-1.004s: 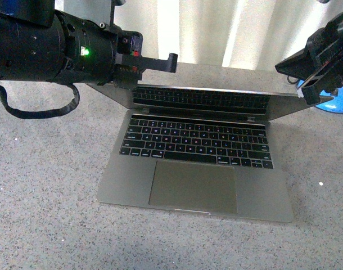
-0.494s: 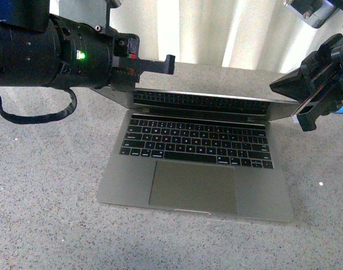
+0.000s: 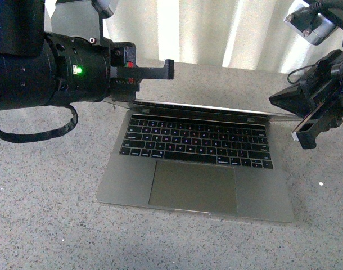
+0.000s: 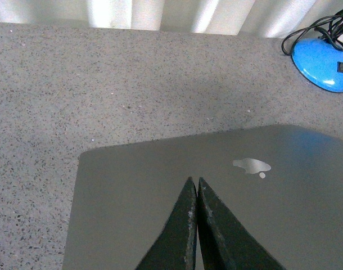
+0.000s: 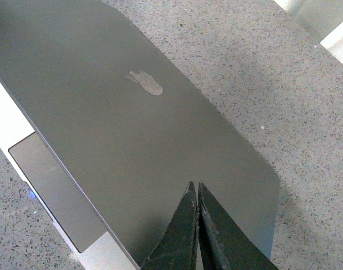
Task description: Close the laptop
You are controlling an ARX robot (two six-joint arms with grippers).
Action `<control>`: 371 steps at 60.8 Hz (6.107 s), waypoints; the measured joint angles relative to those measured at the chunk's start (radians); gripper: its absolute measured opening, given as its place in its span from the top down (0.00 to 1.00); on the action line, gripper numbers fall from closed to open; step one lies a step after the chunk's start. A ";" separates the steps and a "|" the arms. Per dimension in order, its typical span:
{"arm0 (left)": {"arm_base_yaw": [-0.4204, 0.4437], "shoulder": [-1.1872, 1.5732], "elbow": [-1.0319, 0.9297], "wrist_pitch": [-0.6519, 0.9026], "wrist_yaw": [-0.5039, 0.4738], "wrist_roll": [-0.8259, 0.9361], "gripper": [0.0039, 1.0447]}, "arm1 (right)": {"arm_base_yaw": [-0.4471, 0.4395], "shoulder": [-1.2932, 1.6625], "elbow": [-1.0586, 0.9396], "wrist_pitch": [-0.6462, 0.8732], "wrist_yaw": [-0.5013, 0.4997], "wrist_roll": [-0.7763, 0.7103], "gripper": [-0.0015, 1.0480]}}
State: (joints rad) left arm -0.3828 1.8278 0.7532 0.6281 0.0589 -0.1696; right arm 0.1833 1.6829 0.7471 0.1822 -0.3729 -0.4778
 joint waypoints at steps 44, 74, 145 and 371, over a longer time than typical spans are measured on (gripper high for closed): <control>-0.053 0.063 -0.062 0.001 0.029 -0.054 0.97 | -0.001 0.000 -0.069 0.039 -0.005 0.036 0.99; -0.050 0.064 -0.081 0.011 0.031 -0.067 0.97 | 0.007 0.010 -0.141 0.075 -0.013 0.089 0.99; -0.064 0.131 -0.121 0.109 0.066 -0.179 0.97 | -0.050 0.039 -0.221 0.106 -0.032 0.131 0.99; -0.010 0.371 -0.162 0.322 0.150 -0.386 0.97 | -0.043 0.232 -0.208 0.023 0.048 0.098 0.99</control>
State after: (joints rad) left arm -0.3931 2.1986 0.5915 0.9501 0.2085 -0.5552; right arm 0.1406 1.9152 0.5388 0.2047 -0.3248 -0.3801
